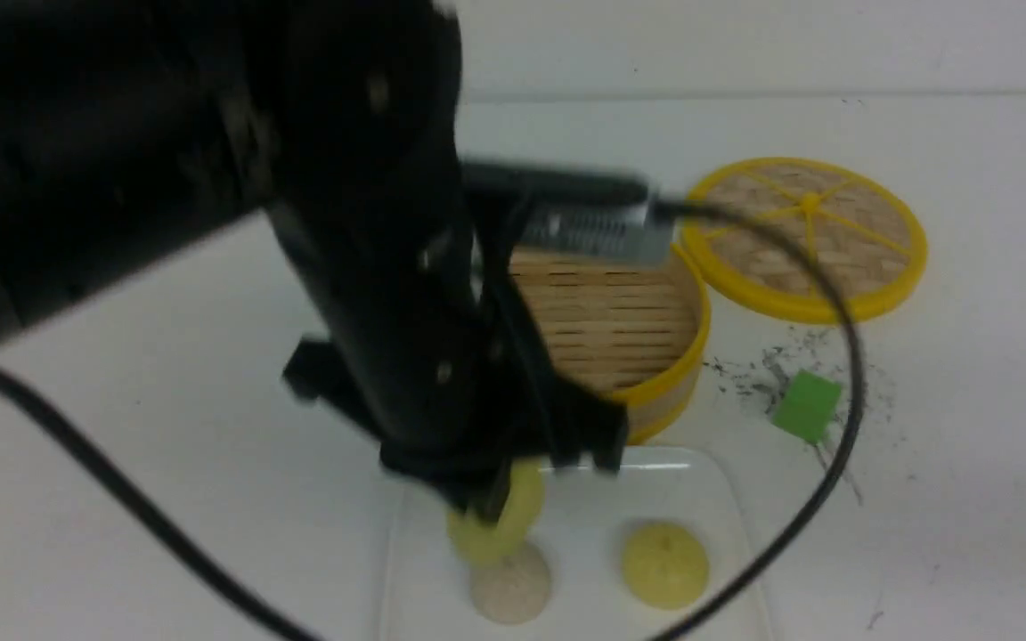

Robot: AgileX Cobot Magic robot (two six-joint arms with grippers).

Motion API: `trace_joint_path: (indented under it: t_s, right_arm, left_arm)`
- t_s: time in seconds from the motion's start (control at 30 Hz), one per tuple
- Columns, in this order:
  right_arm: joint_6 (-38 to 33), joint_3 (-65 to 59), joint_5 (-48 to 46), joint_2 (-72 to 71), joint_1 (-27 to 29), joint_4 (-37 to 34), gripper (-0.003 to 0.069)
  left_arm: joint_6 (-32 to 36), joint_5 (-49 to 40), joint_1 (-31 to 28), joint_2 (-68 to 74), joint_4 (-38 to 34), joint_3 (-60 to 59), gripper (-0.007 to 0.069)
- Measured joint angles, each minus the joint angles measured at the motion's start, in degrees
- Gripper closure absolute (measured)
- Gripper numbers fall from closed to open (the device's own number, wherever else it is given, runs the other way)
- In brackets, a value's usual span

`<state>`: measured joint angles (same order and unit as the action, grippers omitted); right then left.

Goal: Put the steamed buns into the plate on the white tablecloth.
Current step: 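Carry the bun from the bamboo steamer to the plate with the left gripper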

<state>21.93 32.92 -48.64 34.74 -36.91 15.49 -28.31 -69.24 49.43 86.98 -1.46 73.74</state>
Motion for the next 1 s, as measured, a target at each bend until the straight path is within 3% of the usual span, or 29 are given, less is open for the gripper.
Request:
trace_joint_path:
  t_s: [0.23, 0.53, 0.7, 0.83, 1.0]
  right_arm:
    - [0.0, 0.0, -0.1, 0.0, 0.0, -0.5, 0.0568]
    - [0.2, 0.0, -0.1, 0.0, 0.0, -1.0, 0.0557]
    - [0.2, 0.0, -0.4, 0.0, 0.0, -1.5, 0.0555]
    - [0.2, 2.6, -5.1, -0.3, 0.0, -2.4, 0.0608]
    - [-2.1, 9.4, -14.8, -4.3, 0.0, -2.5, 0.0673]
  left_arm:
    - [-10.2, 15.3, 6.5, 2.6, 0.0, -13.5, 0.0602]
    - [-13.8, 18.8, 6.8, 7.7, -0.2, -14.0, 0.057]
    - [-13.6, 20.1, 6.8, 8.6, -0.2, -14.0, 0.0473]
    - [-13.6, 20.8, 6.8, 8.4, -0.2, -14.0, 0.0314]
    - [-13.6, 20.4, 6.8, 5.8, 1.0, -13.0, 0.0209]
